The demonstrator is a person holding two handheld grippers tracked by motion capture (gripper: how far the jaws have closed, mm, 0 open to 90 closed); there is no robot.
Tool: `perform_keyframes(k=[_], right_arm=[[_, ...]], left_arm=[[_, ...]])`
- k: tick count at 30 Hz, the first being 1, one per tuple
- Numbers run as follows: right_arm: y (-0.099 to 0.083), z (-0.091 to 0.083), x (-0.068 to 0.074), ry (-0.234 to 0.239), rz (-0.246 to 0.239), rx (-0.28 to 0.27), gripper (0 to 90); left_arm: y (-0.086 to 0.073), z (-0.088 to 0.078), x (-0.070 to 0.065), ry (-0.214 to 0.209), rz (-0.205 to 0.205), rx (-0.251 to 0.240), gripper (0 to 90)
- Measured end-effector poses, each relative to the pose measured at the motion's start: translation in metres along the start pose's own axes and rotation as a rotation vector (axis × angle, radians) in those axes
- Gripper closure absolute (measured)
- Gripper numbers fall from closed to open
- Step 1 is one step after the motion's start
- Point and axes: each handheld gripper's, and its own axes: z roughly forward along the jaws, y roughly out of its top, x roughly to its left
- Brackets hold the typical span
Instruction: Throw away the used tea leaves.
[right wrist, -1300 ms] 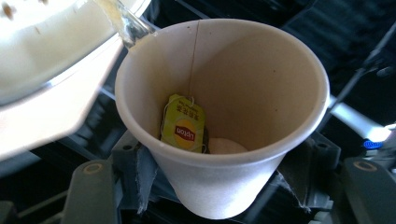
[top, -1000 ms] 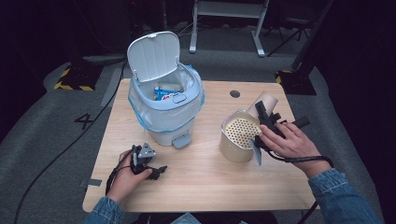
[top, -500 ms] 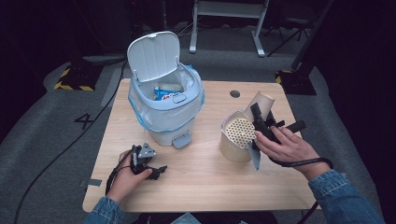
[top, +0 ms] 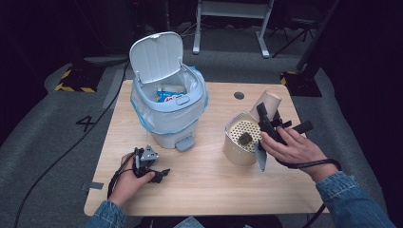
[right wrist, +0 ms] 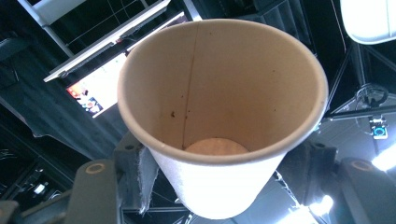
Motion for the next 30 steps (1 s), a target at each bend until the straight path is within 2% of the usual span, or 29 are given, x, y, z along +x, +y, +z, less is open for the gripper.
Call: perform_keyframes(k=[3,5,7,8,10,14,15,16,17,18,19,22,24,26,27,28,30], right_arm=[[-0.001,0.0,0.0,0.008,0.02,-0.006,36.5],[-0.005,0.001,-0.001,0.016,0.06,-0.007,36.4],[-0.009,0.002,-0.002,0.023,0.127,-0.017,36.2],[-0.013,0.003,-0.003,0.03,0.18,-0.021,35.9],[-0.015,0.003,-0.004,0.032,0.194,-0.019,35.8],[-0.024,0.007,-0.008,0.099,0.411,-0.101,34.9],[-0.029,0.009,-0.008,0.12,0.48,-0.124,34.7],[-0.029,0.009,-0.008,0.12,0.48,-0.124,34.7],[-0.035,0.011,-0.007,0.158,0.592,-0.156,34.4],[-0.039,0.013,-0.007,0.187,0.67,-0.18,34.3],[-0.039,0.013,-0.007,0.187,0.67,-0.18,34.3],[-0.052,0.016,-0.006,0.253,0.88,-0.239,33.8],[-0.057,0.018,-0.004,0.289,0.997,-0.27,33.6],[-0.064,0.021,-0.001,0.337,1.156,-0.319,33.3],[-0.067,0.023,0.001,0.352,1.215,-0.331,33.2],[-0.07,0.024,0.004,0.404,1.329,-0.354,33.0],[-0.074,0.027,0.01,0.452,1.479,-0.384,33.0]], left_arm=[[0.0,0.0,0.0,0.0,0.0,0.0,17.1],[0.0,0.0,0.0,0.0,0.0,0.0,17.1],[0.0,0.0,0.0,-0.001,0.001,0.0,17.1],[0.0,0.0,0.0,0.0,0.0,0.0,17.1],[0.0,0.0,0.0,0.0,0.0,0.0,17.1],[0.0,0.0,0.0,0.0,0.0,0.0,17.1],[0.0,0.0,0.0,0.0,0.001,0.0,17.1],[0.0,0.0,0.0,0.0,0.001,0.0,17.1],[0.0,0.0,0.0,0.0,0.0,0.0,17.1],[0.0,0.0,0.0,0.0,0.0,0.0,17.1],[0.0,0.0,0.0,0.0,0.0,0.0,17.1],[0.0,0.0,0.0,0.0,0.0,0.0,17.1],[0.0,0.0,0.0,0.0,0.0,0.0,17.1],[0.0,0.0,0.0,-0.001,0.001,0.0,17.1],[0.0,0.0,0.0,0.0,0.0,0.0,17.1],[0.0,0.0,0.0,0.0,0.0,0.0,17.1],[0.0,0.0,0.0,0.0,0.0,0.0,17.1]])
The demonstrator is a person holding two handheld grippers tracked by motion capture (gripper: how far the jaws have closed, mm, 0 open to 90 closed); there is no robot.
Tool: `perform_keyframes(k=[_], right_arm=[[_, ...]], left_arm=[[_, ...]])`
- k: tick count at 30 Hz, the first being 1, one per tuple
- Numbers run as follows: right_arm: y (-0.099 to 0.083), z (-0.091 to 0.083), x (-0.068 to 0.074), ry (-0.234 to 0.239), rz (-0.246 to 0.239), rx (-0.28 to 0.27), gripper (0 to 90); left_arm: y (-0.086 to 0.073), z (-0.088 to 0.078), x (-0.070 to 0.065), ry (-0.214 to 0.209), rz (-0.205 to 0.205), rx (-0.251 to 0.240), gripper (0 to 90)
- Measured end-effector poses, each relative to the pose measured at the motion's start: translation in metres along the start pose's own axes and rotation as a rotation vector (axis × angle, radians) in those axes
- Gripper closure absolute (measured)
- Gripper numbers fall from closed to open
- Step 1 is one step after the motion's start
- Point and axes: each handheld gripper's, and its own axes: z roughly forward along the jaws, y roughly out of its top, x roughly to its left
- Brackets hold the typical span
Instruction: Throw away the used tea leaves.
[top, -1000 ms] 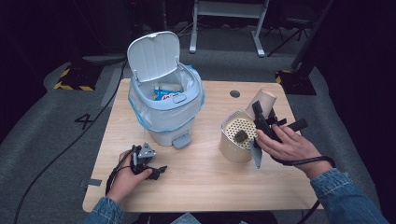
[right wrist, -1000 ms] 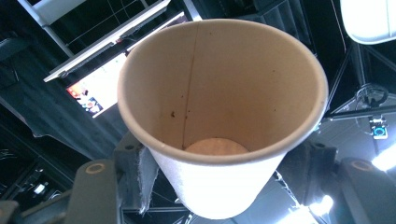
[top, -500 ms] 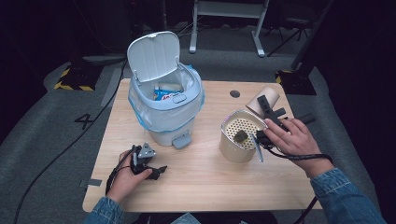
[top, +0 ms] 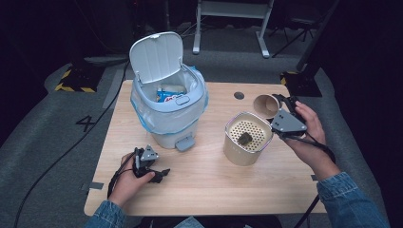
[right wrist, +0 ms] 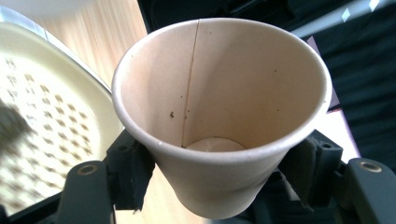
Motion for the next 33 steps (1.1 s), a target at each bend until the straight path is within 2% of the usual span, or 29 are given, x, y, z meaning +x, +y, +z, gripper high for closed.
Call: perform_keyframes(k=[1,2,3,4,6,7,8,12,15,16,22,26,33], right_arm=[[-0.002,0.0,-0.001,0.021,0.047,-0.005,33.0],[-0.005,0.001,-0.003,0.038,0.124,-0.011,33.0],[-0.008,0.001,-0.004,0.055,0.167,-0.018,33.0],[-0.011,0.002,-0.006,0.089,0.246,-0.028,33.0],[-0.017,0.004,-0.008,0.142,0.376,-0.051,33.0],[-0.019,0.004,-0.01,0.166,0.421,-0.057,32.9],[-0.022,0.006,-0.011,0.206,0.498,-0.06,32.9],[-0.032,0.009,-0.014,0.289,0.641,-0.071,32.7],[-0.038,0.01,-0.016,0.337,0.728,-0.077,32.6],[-0.04,0.011,-0.016,0.369,0.776,-0.076,32.6],[-0.05,0.015,-0.014,0.447,0.891,-0.081,32.5],[-0.054,0.018,-0.012,0.491,0.925,-0.088,32.4],[-0.054,0.019,-0.009,0.482,0.892,-0.061,32.0]], left_arm=[[0.0,0.0,0.0,0.0,0.0,0.0,17.1],[0.0,0.0,0.0,0.0,0.0,0.0,17.1],[0.0,0.0,0.0,0.0,0.0,0.0,17.1],[0.0,0.0,0.0,0.0,0.0,0.0,17.1],[0.0,0.0,0.0,0.0,0.0,0.0,17.1],[0.0,0.0,0.0,0.0,0.0,0.0,17.1],[0.0,0.0,0.0,0.0,0.0,0.0,17.1],[0.0,0.0,0.0,0.0,0.0,0.0,17.1],[0.0,0.0,0.0,0.0,0.0,0.0,17.1],[0.0,0.0,0.0,0.0,0.0,0.0,17.1],[0.0,0.0,0.0,0.0,0.0,0.0,17.1],[0.0,0.0,0.0,-0.001,0.0,0.0,17.1],[0.0,0.0,0.002,-0.008,0.007,0.001,17.0]])
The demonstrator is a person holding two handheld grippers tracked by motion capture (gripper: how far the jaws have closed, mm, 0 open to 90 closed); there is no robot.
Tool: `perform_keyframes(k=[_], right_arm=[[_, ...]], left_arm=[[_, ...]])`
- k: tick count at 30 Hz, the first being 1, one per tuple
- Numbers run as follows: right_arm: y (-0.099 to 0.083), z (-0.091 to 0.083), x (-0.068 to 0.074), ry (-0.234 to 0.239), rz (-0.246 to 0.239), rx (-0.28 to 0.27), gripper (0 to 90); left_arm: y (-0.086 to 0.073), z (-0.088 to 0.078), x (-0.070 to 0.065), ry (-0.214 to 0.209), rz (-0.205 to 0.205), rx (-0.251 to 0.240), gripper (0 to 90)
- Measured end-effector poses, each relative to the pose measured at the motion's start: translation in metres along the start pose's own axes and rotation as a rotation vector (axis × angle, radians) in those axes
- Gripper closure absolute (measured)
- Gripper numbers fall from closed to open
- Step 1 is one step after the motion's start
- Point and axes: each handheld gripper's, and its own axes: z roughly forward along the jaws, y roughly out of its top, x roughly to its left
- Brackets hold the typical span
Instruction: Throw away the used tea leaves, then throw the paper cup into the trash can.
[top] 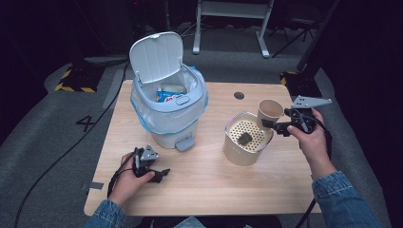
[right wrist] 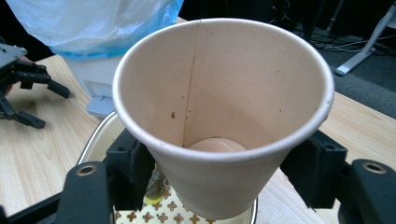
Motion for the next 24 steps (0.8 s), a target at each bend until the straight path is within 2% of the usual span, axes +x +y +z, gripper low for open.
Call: perform_keyframes(k=[13,19,24], right_arm=[[0.006,-0.004,0.004,-0.008,-0.041,-0.004,31.3],[0.018,-0.005,0.006,0.0,-0.059,-0.017,31.1],[0.035,-0.003,0.008,0.023,-0.051,-0.051,30.8]], left_arm=[[0.0,0.0,0.0,-0.002,-0.001,0.0,16.9],[-0.002,-0.002,0.0,0.01,-0.008,0.0,18.1],[-0.003,-0.012,0.0,0.033,-0.024,0.042,23.4]])
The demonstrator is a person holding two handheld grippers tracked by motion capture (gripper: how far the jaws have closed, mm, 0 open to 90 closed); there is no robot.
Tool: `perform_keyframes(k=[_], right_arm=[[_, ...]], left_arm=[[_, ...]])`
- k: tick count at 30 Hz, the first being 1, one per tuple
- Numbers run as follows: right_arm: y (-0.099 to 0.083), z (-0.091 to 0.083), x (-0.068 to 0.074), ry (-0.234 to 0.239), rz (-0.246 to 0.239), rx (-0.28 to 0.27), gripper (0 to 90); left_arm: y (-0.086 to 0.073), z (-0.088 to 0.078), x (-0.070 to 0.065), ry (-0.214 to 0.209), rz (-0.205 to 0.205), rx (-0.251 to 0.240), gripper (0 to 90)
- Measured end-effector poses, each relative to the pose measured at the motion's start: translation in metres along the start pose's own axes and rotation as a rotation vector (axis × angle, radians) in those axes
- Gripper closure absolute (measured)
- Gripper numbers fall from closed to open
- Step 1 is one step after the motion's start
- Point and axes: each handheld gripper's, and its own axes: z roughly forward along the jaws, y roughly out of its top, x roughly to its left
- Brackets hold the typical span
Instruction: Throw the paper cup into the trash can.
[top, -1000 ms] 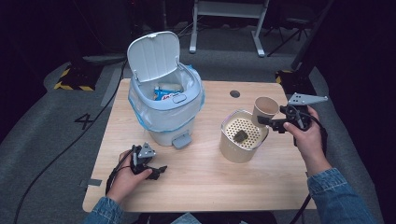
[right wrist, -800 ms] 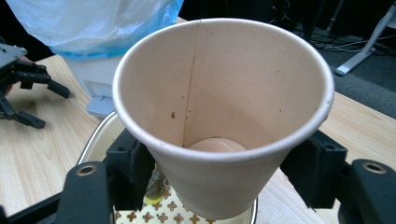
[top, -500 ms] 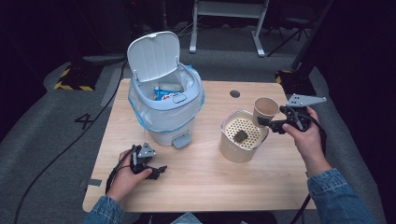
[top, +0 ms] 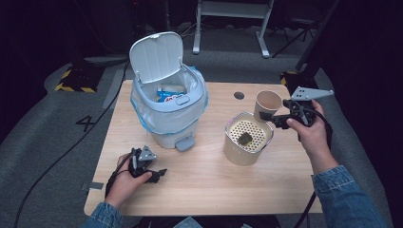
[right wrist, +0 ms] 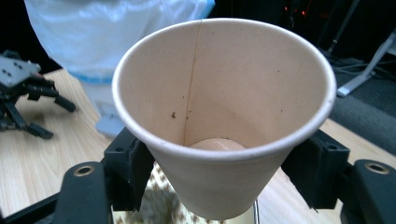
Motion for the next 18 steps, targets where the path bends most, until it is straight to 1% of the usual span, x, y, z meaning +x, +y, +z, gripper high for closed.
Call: perform_keyframes(k=[1,3,5,6,7,8,11,13,15,18], right_arm=[[0.004,0.001,0.0,0.004,0.001,-0.007,30.8],[0.011,0.004,0.001,0.015,-0.001,-0.018,30.7],[0.021,0.007,0.001,0.016,-0.012,-0.022,30.6],[0.025,0.008,0.001,0.02,-0.007,-0.026,30.6],[0.028,0.01,0.001,0.023,-0.004,-0.027,30.5],[0.034,0.013,0.001,0.028,-0.004,-0.031,30.4],[0.049,0.022,0.002,0.038,-0.013,-0.035,30.1],[0.06,0.029,0.004,0.043,-0.02,-0.036,30.0],[0.07,0.036,0.006,0.045,-0.029,-0.034,29.9],[0.083,0.046,0.008,0.053,-0.034,-0.043,29.9]], left_arm=[[-0.001,-0.001,0.0,-0.004,-0.008,0.007,23.3],[-0.002,-0.004,0.001,-0.004,-0.008,0.014,23.2],[-0.005,-0.005,0.001,-0.009,-0.016,0.004,23.2],[-0.006,-0.005,0.001,-0.012,-0.015,-0.004,22.8],[-0.008,-0.005,0.002,-0.015,-0.022,-0.019,22.6],[-0.009,-0.005,0.002,-0.016,-0.02,-0.022,22.7],[-0.012,-0.004,0.003,-0.016,-0.019,-0.053,22.1],[-0.013,-0.003,0.003,-0.015,-0.015,-0.055,21.3],[-0.012,-0.003,0.002,-0.005,0.002,-0.051,21.1],[-0.012,-0.003,0.002,-0.01,-0.005,-0.051,20.5]])
